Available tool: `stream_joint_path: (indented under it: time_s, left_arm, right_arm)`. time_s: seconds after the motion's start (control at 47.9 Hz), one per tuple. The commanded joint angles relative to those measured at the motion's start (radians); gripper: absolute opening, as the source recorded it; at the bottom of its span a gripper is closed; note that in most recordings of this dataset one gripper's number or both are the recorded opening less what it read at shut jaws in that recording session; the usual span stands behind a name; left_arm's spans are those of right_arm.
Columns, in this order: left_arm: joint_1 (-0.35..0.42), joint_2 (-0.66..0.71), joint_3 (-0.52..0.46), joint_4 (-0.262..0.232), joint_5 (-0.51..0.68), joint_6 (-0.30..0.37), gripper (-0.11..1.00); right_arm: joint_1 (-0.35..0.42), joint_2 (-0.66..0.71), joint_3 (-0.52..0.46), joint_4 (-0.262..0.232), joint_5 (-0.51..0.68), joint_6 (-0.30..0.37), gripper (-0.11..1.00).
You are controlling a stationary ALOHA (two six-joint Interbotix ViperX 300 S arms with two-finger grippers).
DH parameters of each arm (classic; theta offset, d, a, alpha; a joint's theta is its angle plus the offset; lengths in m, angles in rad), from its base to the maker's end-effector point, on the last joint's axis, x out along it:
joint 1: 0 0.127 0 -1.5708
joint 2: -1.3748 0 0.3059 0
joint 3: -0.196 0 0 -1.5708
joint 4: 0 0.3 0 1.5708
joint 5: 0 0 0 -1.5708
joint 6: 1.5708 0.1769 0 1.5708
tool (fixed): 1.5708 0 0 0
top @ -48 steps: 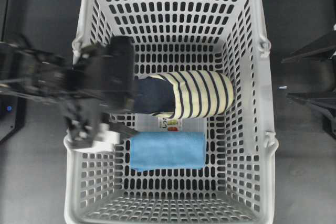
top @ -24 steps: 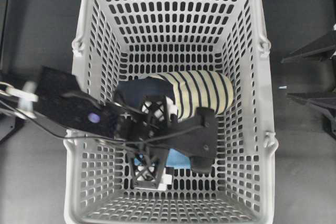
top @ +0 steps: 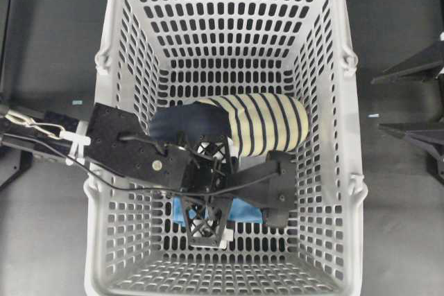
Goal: Pick up the blue cloth from the shopping basket with the left arm.
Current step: 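Lower the open left gripper onto the light-blue cloth, then close the left gripper on the middle of the blue cloth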
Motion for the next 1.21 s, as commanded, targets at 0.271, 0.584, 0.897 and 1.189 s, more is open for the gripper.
stream_joint_path:
  time_s: [0.271, 0.584, 0.897, 1.189]
  left_arm:
    - [-0.003, -0.006, 0.051, 0.005, -0.043, 0.002, 0.83]
    - [-0.003, -0.048, 0.038, 0.005, -0.037, 0.012, 0.18]
    - [-0.015, -0.135, -0.161, 0.005, 0.129, 0.014, 0.18]
    - [-0.014, -0.158, -0.463, 0.006, 0.439, 0.023, 0.18]
  right_arm:
    - [0.002, 0.005, -0.002, 0.005, -0.009, 0.0, 0.78]
    - [-0.021, -0.021, 0.006, 0.005, -0.021, 0.0, 0.78]
    - [-0.023, -0.058, 0.021, 0.005, -0.021, 0.0, 0.78]
    - [-0.021, -0.06, 0.028, 0.005, -0.023, 0.0, 0.78]
